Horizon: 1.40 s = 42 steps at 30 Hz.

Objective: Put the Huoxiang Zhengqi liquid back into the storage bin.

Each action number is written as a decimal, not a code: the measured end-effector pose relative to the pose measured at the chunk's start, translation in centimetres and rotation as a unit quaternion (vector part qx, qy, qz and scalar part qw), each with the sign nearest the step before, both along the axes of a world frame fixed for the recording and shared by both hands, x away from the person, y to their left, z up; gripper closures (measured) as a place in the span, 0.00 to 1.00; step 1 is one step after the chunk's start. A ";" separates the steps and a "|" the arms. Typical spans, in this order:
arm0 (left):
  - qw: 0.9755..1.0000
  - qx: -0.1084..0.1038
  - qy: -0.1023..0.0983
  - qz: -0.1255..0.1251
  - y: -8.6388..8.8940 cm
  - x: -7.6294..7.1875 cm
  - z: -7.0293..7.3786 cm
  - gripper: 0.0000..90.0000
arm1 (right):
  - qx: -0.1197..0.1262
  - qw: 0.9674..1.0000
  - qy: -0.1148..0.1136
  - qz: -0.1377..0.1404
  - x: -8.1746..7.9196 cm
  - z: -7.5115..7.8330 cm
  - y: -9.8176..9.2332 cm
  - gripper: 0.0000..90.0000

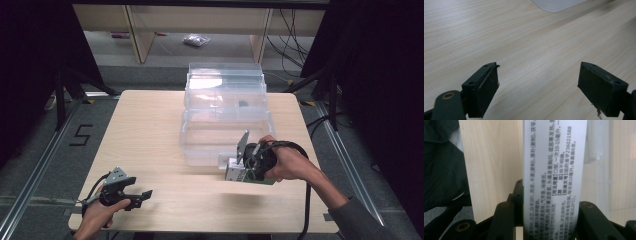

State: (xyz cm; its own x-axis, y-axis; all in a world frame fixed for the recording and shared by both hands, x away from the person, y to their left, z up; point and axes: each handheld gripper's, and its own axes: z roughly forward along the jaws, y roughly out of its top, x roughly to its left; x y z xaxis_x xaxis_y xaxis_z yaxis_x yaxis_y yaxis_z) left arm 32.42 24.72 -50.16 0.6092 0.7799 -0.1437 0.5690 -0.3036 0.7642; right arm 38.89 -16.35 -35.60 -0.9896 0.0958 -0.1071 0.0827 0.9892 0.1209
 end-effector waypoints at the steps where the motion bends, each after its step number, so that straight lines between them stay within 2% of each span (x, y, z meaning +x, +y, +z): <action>1: 1.000 0.000 0.000 0.000 0.0 0.0 0.0 0.18 | 0.000 1.000 0.000 0.000 0.0 0.0 0.0 0.72; 2: 1.000 -0.002 0.000 0.002 0.0 0.0 0.0 0.18 | -0.002 1.000 0.002 -0.020 -0.1 0.2 -0.1 0.72; 3: 1.000 -0.002 0.000 0.002 0.0 0.0 0.0 0.18 | 0.003 1.000 -0.003 -0.017 0.1 0.5 -0.2 0.72; 4: 1.000 -0.001 0.001 0.000 0.0 0.0 0.0 0.18 | 0.007 1.000 -0.006 0.002 0.5 0.7 -0.2 0.72; 5: 1.000 -0.001 0.000 0.000 0.0 0.0 0.0 0.18 | 0.006 1.000 -0.004 -0.020 0.4 1.0 -0.3 0.72; 6: 1.000 -0.018 -0.002 0.011 -0.3 0.0 -0.2 0.18 | 0.008 1.000 -0.010 0.002 0.9 1.3 -0.4 0.72; 7: 1.000 -0.002 0.000 0.000 0.0 0.0 0.0 0.18 | 0.007 1.000 -0.007 -0.022 0.8 1.7 -0.5 0.72; 9: 1.000 -0.002 -0.001 0.002 0.0 0.0 0.0 0.18 | 0.004 1.000 -0.014 -0.015 1.4 2.2 -0.6 0.72; 10: 1.000 -0.001 0.000 0.001 0.0 0.0 0.0 0.18 | 0.006 1.000 -0.014 -0.027 1.4 2.4 -0.7 0.72; 11: 1.000 -0.002 0.000 0.002 0.0 0.0 0.0 0.18 | 0.006 1.000 -0.015 -0.020 1.7 2.8 -0.7 0.72; 13: 1.000 -0.001 0.000 0.001 0.0 0.0 0.0 0.18 | 0.003 0.999 -0.019 -0.033 2.2 3.6 -0.8 0.72; 14: 1.000 -0.001 0.000 0.001 0.0 0.0 0.0 0.18 | 0.006 0.999 -0.024 -0.020 2.5 3.8 -0.8 0.72; 15: 1.000 -0.003 0.000 0.001 0.0 0.0 0.0 0.18 | 0.007 0.999 -0.021 -0.027 2.7 3.9 -0.9 0.72; 16: 1.000 -0.003 0.000 0.002 0.0 0.0 0.0 0.18 | 0.008 1.000 -0.023 -0.018 3.0 4.1 -0.9 0.72; 17: 1.000 -0.002 0.001 0.001 0.0 0.0 0.0 0.18 | 0.008 0.999 -0.020 -0.025 3.2 4.2 -1.0 0.72; 18: 1.000 -0.002 0.000 0.001 0.0 0.0 0.0 0.18 | 0.004 1.000 -0.020 -0.021 3.4 4.3 -0.9 0.72; 20: 1.000 -0.001 0.000 0.001 0.0 0.0 0.0 0.18 | 0.002 0.999 -0.019 -0.048 3.6 4.5 -0.9 0.72; 21: 1.000 -0.002 0.000 0.001 0.0 0.0 0.0 0.18 | 0.002 0.999 -0.021 -0.042 4.0 4.5 -0.9 0.72; 22: 1.000 -0.002 0.000 0.001 0.0 0.0 0.0 0.18 | 0.006 0.999 -0.025 -0.025 4.5 4.5 -1.0 0.72; 23: 1.000 -0.003 0.000 0.002 0.0 0.0 0.0 0.18 | 0.011 0.999 -0.023 -0.030 4.8 4.4 -1.0 0.72; 24: 1.000 -0.002 0.000 0.002 0.0 0.0 0.0 0.18 | 0.005 0.999 -0.022 -0.044 4.9 4.6 -1.0 0.72; 28: 1.000 -0.002 0.001 0.001 0.0 0.0 0.0 0.18 | 0.002 0.999 -0.022 -0.039 6.2 4.6 -1.0 0.72; 29: 1.000 -0.002 0.000 0.000 0.0 0.0 0.0 0.18 | -0.001 0.999 -0.019 -0.051 6.3 4.6 -1.0 0.72; 31: 1.000 -0.001 0.000 0.000 0.0 0.0 0.0 0.18 | 0.000 0.998 -0.017 -0.054 6.9 4.6 -1.0 0.72; 32: 1.000 -0.014 -0.001 0.008 -0.2 0.0 -0.1 0.18 | 0.000 0.998 -0.016 -0.062 7.1 4.6 -1.0 0.72; 33: 1.000 -0.002 0.000 0.001 0.0 0.0 -0.1 0.18 | 0.000 0.998 -0.016 -0.055 7.4 4.6 -0.9 0.72; 35: 1.000 -0.003 0.001 0.000 0.0 0.0 -0.1 0.18 | 0.002 0.999 -0.021 -0.041 8.2 4.6 -1.0 0.72; 37: 1.000 -0.002 0.001 0.000 0.0 0.0 -0.1 0.18 | -0.004 0.998 -0.019 -0.057 8.5 4.7 -0.8 0.72; 38: 1.000 -0.002 0.001 0.000 0.0 0.0 -0.1 0.18 | -0.001 0.998 -0.017 -0.054 8.7 4.7 -0.8 0.72; 39: 1.000 -0.020 -0.002 0.012 -0.3 -0.1 -0.2 0.18 | -0.002 0.999 -0.018 -0.049 9.0 4.7 -0.8 0.72; 42: 1.000 -0.018 -0.001 0.011 -0.3 -0.1 -0.2 0.18 | -0.011 0.998 -0.014 -0.054 9.5 4.7 -0.6 0.72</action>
